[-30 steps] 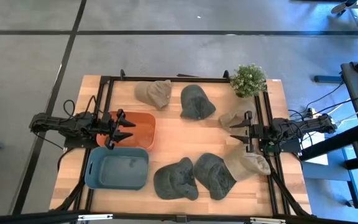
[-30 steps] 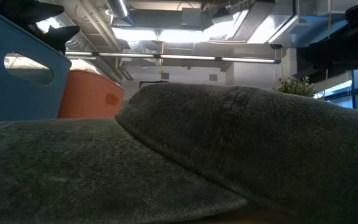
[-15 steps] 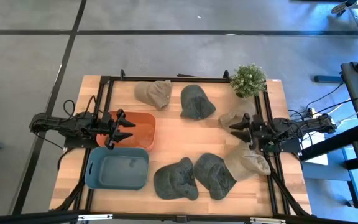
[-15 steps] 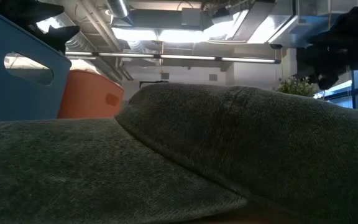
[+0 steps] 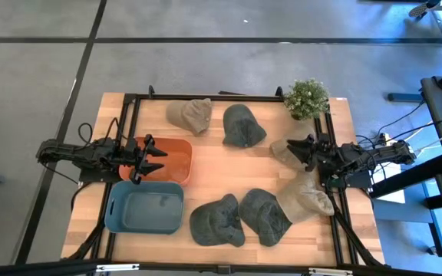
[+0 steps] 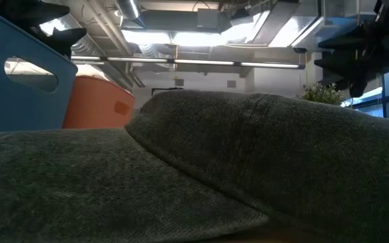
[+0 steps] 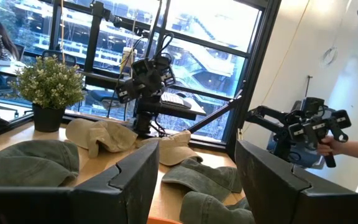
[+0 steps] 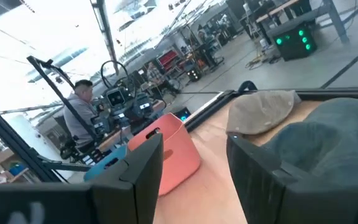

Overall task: Pick & Place hat
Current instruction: Put the top left brown cap into the orange bin

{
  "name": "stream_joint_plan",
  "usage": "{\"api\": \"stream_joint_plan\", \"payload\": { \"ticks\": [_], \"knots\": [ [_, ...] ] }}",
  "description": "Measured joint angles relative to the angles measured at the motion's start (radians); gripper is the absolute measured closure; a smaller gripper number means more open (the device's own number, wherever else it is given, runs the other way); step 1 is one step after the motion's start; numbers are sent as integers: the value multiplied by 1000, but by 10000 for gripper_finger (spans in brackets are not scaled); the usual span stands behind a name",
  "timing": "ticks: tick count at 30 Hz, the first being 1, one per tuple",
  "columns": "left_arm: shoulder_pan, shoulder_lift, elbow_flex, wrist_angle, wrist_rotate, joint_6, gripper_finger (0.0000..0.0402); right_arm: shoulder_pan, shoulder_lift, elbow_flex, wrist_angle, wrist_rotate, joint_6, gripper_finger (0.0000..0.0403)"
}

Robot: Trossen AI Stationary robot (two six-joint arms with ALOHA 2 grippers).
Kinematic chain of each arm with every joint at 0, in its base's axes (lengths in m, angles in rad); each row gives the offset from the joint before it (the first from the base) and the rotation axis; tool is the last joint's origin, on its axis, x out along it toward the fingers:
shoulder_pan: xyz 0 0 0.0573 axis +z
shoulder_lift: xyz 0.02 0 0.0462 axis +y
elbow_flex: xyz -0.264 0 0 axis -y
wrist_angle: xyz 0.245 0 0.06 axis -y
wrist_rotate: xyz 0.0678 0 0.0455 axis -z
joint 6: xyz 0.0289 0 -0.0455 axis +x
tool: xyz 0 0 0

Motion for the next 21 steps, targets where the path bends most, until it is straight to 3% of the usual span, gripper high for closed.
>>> {"api": "stream_joint_plan", "payload": {
  "ticks": [17, 21],
  "knots": [
    [0, 0, 0, 33, -4, -29, 194, 0, 39, 0, 40, 9, 21, 224],
    [0, 0, 0, 97, -89, -97, 194, 0, 58, 0, 41, 44, 32, 224]
  ]
}}
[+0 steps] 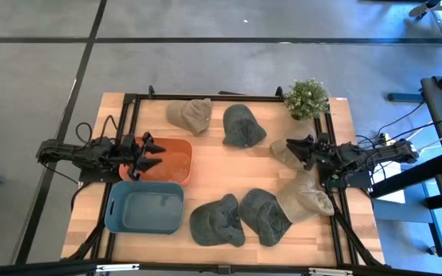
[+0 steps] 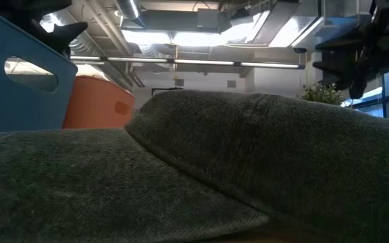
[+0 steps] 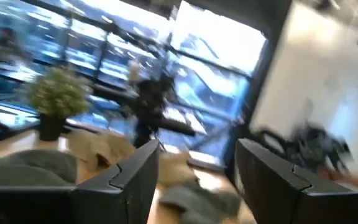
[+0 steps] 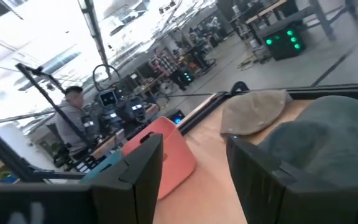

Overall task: Pick & Place hat
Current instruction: Put the top left brown cap into the orange bin

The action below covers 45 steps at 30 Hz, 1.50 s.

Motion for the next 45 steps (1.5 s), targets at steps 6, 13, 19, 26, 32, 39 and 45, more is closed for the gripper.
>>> {"api": "stream_joint_plan", "payload": {
  "ticks": [6, 13, 19, 26, 32, 39, 45],
  "knots": [
    [0, 34, 57, -4, -168, -77, 194, 0, 32, 0, -1, 61, 53, 224],
    [12, 316, 294, -137, -200, -81, 194, 0, 69, 0, 3, 217, 119, 224],
    [123, 656, 660, -444, -134, 19, 194, 0, 90, 0, 4, 297, 118, 224],
    [238, 909, 1001, -752, -48, 118, 194, 0, 100, 0, 4, 297, 116, 224],
    [305, 975, 1107, -811, -45, 124, 194, 0, 100, 0, 3, 296, 113, 224],
    [326, 976, 1152, -810, 85, 69, 194, 0, 100, 0, -6, 296, 93, 224],
    [301, 976, 1155, -766, 259, 42, 194, 0, 100, 0, -6, 296, 88, 224]
  ]
}}
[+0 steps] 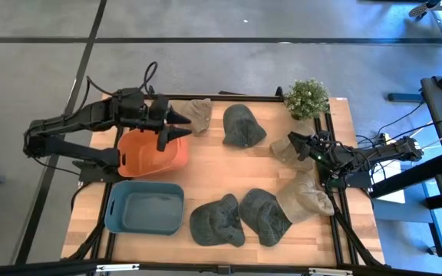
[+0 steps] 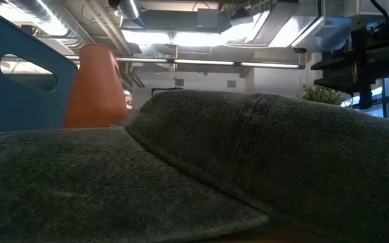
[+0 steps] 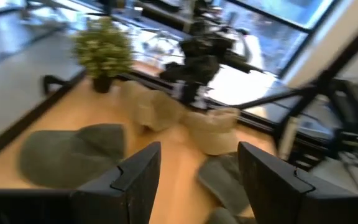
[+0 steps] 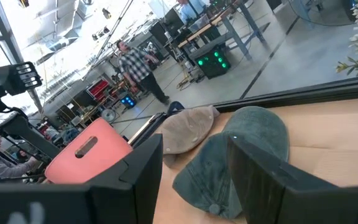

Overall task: Pick & Place hat
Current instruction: Put the top left brown cap into the orange bin

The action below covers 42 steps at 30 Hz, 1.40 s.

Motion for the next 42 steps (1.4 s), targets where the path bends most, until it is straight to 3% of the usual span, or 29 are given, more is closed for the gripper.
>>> {"api": "stream_joint_plan", "payload": {
  "ticks": [7, 13, 21, 29, 38, 42],
  "knots": [
    [-61, 0, 0, 55, 27, -32, 194, 0, 0, 0, 0, 0, 5, 224],
    [-102, -1, 0, 126, 108, -79, 194, 0, 0, 0, 1, 0, 7, 224],
    [-126, 17, 39, 65, 112, -56, 195, 0, 0, 0, 1, 0, 4, 224],
    [-126, 132, 59, 23, 96, 14, 224, 0, 0, 0, -10, 0, 2, 224],
    [-126, 319, 59, 273, 129, 56, 244, 0, 0, 0, -11, 0, 3, 224],
    [-125, 356, 59, 298, 157, 64, 247, 0, 0, 0, -18, 0, 5, 224]
  ]
}}
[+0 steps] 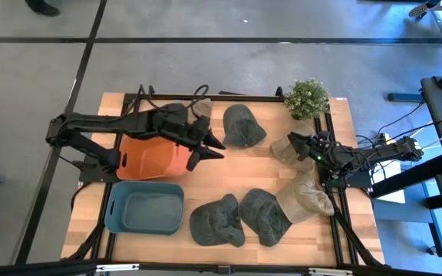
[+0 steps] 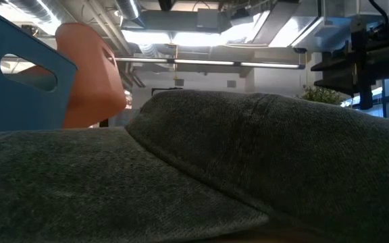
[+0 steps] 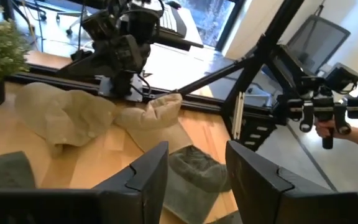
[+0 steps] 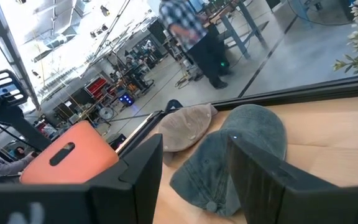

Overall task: Pick & Place hat
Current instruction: Put the top left brown cap into the orange bin

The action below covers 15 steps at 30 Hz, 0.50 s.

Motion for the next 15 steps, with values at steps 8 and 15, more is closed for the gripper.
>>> {"api": "stream_joint_plan", "payload": {
  "ticks": [8, 15],
  "knots": [
    [1, -105, 0, 4, 22, 16, 247, 0, 0, 0, -26, 0, 3, 224],
    [1, -290, 0, -30, 22, 22, 247, 0, 0, 0, -26, -1, 1, 224]
  ]
}}
